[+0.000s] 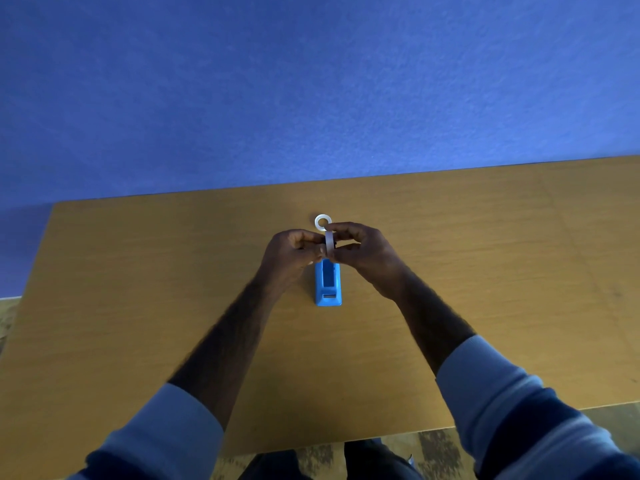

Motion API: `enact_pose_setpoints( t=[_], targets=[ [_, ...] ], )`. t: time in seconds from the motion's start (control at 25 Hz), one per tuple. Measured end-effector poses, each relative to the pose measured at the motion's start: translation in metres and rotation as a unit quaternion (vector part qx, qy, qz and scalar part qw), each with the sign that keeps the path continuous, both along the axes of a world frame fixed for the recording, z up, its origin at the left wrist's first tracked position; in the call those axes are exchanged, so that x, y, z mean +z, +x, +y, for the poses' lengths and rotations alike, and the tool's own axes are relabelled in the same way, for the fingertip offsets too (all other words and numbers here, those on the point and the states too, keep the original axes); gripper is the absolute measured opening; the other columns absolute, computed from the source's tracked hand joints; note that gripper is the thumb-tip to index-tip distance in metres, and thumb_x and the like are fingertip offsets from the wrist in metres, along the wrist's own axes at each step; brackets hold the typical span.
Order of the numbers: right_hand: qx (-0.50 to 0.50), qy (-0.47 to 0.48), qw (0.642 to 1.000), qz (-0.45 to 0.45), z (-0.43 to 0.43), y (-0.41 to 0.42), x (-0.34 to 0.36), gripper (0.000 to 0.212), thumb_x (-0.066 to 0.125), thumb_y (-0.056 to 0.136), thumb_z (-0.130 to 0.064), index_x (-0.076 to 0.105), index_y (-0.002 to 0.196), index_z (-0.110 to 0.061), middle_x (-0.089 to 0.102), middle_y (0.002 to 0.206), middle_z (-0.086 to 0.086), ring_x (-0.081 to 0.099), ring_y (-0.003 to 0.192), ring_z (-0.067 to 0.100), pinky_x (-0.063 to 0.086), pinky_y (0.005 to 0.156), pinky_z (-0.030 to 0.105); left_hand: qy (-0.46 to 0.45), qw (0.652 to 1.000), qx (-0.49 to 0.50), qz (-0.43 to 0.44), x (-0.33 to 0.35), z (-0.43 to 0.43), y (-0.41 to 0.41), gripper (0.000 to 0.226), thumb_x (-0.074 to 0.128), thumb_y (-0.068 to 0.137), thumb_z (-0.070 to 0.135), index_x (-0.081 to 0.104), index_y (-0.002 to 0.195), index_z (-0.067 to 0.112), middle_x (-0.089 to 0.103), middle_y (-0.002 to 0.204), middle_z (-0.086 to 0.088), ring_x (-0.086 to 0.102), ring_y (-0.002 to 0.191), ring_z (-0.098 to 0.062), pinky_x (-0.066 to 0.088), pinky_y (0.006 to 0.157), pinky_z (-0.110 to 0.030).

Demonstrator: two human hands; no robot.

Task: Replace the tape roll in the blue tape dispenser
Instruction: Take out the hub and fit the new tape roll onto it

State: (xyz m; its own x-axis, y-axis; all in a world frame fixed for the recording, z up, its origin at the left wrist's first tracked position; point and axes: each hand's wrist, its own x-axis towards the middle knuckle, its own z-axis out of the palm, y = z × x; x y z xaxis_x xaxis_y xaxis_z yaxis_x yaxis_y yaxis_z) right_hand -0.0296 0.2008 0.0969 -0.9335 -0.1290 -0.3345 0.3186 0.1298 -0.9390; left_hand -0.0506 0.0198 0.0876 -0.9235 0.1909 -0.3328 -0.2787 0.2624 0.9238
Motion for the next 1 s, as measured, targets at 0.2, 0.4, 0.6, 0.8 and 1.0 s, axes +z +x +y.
enact_pose_setpoints(
  t=[0.2, 0.4, 0.6, 0.8, 1.0],
  targets=[
    [0.005, 0.012, 1.000, -0.002, 0.001, 0.000, 0.001, 0.050, 0.075, 0.087, -0.004, 0.061, 0.134, -0.012, 0.067, 0.123, 0.010, 0.068, 0.111, 0.026, 0.058, 0.097, 0.049, -0.018, 1.000, -0.010, 0.003, 0.001, -0.001, -0.003, 0.025, 0.079, 0.088, 0.015, 0.077, 0.112, 0.008, 0.079, 0.101, -0.004, 0.075, 0.096, -0.018, 0.061, 0.085, -0.033],
    [0.017, 0.035, 0.999, -0.003, 0.003, 0.001, -0.002, 0.047, 0.076, 0.086, -0.005, 0.063, 0.131, -0.012, 0.069, 0.119, 0.008, 0.070, 0.108, 0.024, 0.060, 0.094, 0.043, -0.053, 0.998, -0.020, -0.001, -0.007, 0.000, -0.004, 0.024, 0.079, 0.088, 0.018, 0.078, 0.111, 0.012, 0.079, 0.101, 0.000, 0.074, 0.097, -0.015, 0.060, 0.086, -0.035],
    [0.073, 0.180, 0.980, 0.043, -0.002, -0.003, -0.023, 0.043, 0.076, 0.086, -0.009, 0.064, 0.127, -0.015, 0.068, 0.118, 0.000, 0.068, 0.105, 0.015, 0.061, 0.083, 0.028, -0.078, 0.997, -0.005, 0.013, -0.025, 0.003, 0.003, 0.024, 0.083, 0.083, 0.025, 0.080, 0.103, 0.014, 0.079, 0.093, 0.006, 0.072, 0.088, -0.008, 0.051, 0.074, -0.021],
    [0.110, 0.304, 0.943, 0.075, -0.004, -0.001, -0.048, 0.048, 0.078, 0.083, -0.012, 0.064, 0.128, -0.023, 0.070, 0.123, -0.001, 0.066, 0.111, 0.018, 0.058, 0.090, 0.034, -0.122, 0.992, 0.005, 0.026, -0.046, 0.005, 0.013, 0.025, 0.085, 0.080, 0.028, 0.079, 0.101, 0.015, 0.078, 0.094, 0.007, 0.072, 0.087, -0.006, 0.050, 0.073, -0.019],
    [0.129, 0.360, 0.919, 0.091, -0.009, -0.001, -0.058, 0.052, 0.080, 0.081, -0.011, 0.064, 0.130, -0.019, 0.067, 0.129, 0.004, 0.061, 0.115, 0.021, 0.056, 0.093, 0.039, -0.140, 0.989, 0.002, 0.043, -0.057, 0.009, 0.018, 0.030, 0.085, 0.079, 0.028, 0.079, 0.105, 0.015, 0.077, 0.099, 0.005, 0.072, 0.090, -0.007, 0.053, 0.074, -0.022]
  ],
)
